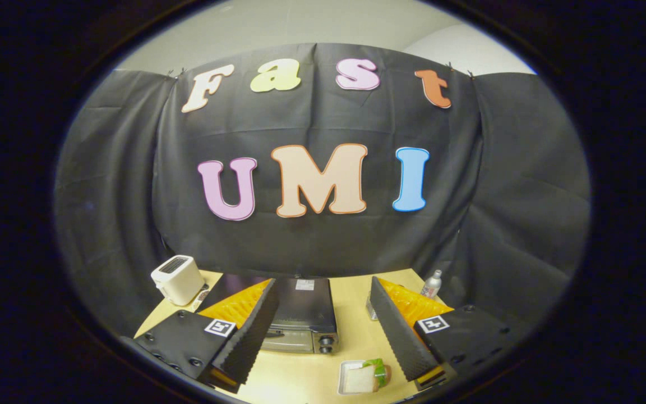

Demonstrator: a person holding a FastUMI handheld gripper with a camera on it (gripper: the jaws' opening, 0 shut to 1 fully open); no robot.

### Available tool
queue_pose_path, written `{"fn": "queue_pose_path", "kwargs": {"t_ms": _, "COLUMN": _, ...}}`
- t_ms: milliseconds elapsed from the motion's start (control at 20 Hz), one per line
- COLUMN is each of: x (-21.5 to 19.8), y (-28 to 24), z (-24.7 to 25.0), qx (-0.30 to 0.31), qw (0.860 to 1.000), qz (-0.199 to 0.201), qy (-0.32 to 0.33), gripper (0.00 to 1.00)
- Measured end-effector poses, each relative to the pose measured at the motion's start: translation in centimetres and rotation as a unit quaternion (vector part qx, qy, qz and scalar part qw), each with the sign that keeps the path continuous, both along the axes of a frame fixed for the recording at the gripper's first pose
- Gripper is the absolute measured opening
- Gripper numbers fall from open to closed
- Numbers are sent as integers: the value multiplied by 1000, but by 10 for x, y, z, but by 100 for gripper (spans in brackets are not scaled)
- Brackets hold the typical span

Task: Open the toaster oven, put the food inside, and close the toaster oven door.

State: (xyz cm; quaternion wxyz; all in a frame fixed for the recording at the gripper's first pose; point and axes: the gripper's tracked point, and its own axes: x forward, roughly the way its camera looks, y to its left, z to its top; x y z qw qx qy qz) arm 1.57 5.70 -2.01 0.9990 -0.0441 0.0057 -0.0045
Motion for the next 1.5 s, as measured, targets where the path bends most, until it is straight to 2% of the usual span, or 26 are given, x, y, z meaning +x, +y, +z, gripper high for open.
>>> {"fn": "queue_pose_path", "kwargs": {"t_ms": 350, "x": 31, "y": 35, "z": -22, "qx": -11, "qw": 1000, "qz": -15, "qy": 21, "gripper": 100}}
{"fn": "queue_pose_path", "kwargs": {"t_ms": 600, "x": 52, "y": 61, "z": -59, "qx": -2, "qw": 999, "qz": -20, "qy": 49, "gripper": 100}}
{"fn": "queue_pose_path", "kwargs": {"t_ms": 900, "x": 76, "y": 95, "z": -118, "qx": -22, "qw": 996, "qz": -11, "qy": 85, "gripper": 100}}
{"fn": "queue_pose_path", "kwargs": {"t_ms": 1050, "x": 91, "y": 113, "z": -144, "qx": 0, "qw": 996, "qz": 5, "qy": 92, "gripper": 100}}
{"fn": "queue_pose_path", "kwargs": {"t_ms": 1500, "x": 124, "y": 114, "z": -209, "qx": 15, "qw": 994, "qz": 1, "qy": 110, "gripper": 100}}
